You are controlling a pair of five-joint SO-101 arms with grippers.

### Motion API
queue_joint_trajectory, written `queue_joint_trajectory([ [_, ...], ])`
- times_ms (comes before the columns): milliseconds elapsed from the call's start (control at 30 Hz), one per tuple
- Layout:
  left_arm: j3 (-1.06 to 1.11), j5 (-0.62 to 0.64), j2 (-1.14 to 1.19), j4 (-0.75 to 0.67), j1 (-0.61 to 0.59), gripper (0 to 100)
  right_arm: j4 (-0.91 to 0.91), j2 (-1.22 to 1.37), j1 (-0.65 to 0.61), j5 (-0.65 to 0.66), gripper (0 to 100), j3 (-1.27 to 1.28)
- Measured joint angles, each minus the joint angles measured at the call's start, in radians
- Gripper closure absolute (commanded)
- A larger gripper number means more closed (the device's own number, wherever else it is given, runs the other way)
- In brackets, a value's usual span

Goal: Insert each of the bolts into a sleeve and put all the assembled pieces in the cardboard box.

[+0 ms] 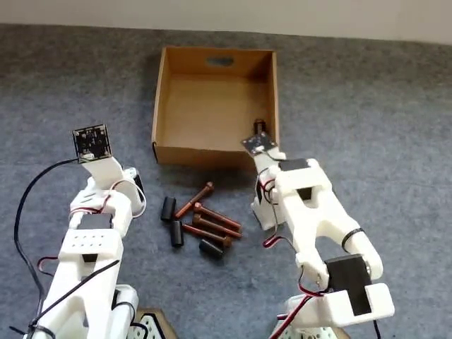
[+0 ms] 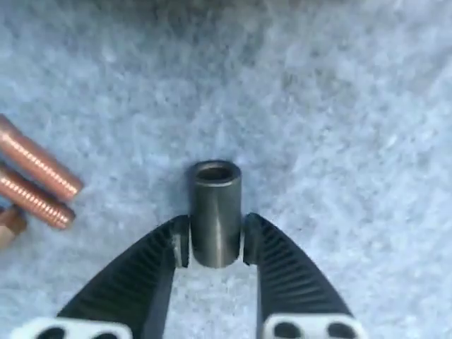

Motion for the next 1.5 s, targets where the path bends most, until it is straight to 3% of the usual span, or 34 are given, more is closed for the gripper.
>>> queue_joint_trajectory([
  [333,0.000,0.000,0.000,0.000,0.000,99,-0.282,-0.051,0.003,0.000,87.2,0.213],
  [767,0.003,0.000,0.000,0.000,0.000,99,-0.292,-0.115,0.003,0.080,87.2,0.226],
  [1500,0.003,0.000,0.000,0.000,0.000,99,-0.284,-0.031,0.003,0.080,87.2,0.187],
])
